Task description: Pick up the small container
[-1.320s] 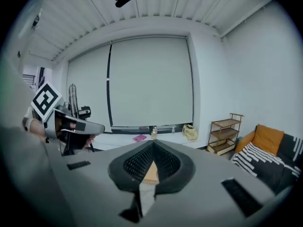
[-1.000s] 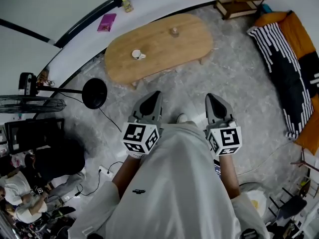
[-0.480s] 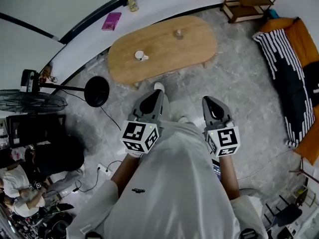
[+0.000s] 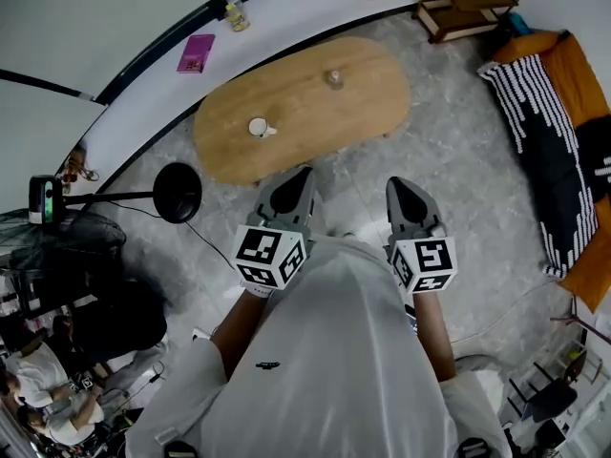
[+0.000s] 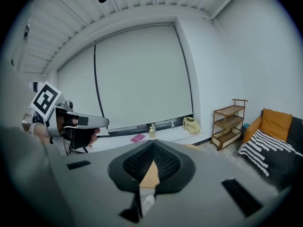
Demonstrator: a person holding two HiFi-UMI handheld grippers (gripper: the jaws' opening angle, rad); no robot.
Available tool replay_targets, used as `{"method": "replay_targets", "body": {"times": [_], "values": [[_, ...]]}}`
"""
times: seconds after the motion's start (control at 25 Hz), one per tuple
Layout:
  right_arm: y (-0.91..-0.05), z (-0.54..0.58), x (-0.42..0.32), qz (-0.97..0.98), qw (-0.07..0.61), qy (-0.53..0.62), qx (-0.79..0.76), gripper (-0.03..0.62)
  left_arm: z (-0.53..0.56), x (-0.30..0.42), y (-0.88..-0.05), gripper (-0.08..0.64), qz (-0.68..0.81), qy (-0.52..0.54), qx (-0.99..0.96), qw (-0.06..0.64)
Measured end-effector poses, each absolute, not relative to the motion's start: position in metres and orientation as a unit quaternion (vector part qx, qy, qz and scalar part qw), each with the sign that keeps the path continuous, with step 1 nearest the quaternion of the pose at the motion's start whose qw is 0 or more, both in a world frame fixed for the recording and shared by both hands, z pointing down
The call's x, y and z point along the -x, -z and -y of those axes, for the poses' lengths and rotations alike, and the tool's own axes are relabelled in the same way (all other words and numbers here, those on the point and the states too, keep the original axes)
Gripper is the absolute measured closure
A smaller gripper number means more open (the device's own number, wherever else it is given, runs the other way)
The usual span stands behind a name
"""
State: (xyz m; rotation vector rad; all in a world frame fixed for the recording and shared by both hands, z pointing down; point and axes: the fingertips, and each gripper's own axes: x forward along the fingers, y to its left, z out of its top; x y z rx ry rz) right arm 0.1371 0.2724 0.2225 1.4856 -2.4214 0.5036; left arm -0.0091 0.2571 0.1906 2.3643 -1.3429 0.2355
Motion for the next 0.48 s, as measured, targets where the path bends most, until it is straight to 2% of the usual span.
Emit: {"method": "replay_targets", "body": {"times": [0.48], "values": [[-0.21,-0.13,-0.079,0.812,0.123,-0.178,-0.542,0.586,-0.102,0.059,-0.181,0.54,0.446,-0.082,-0.867,0.206]]}}
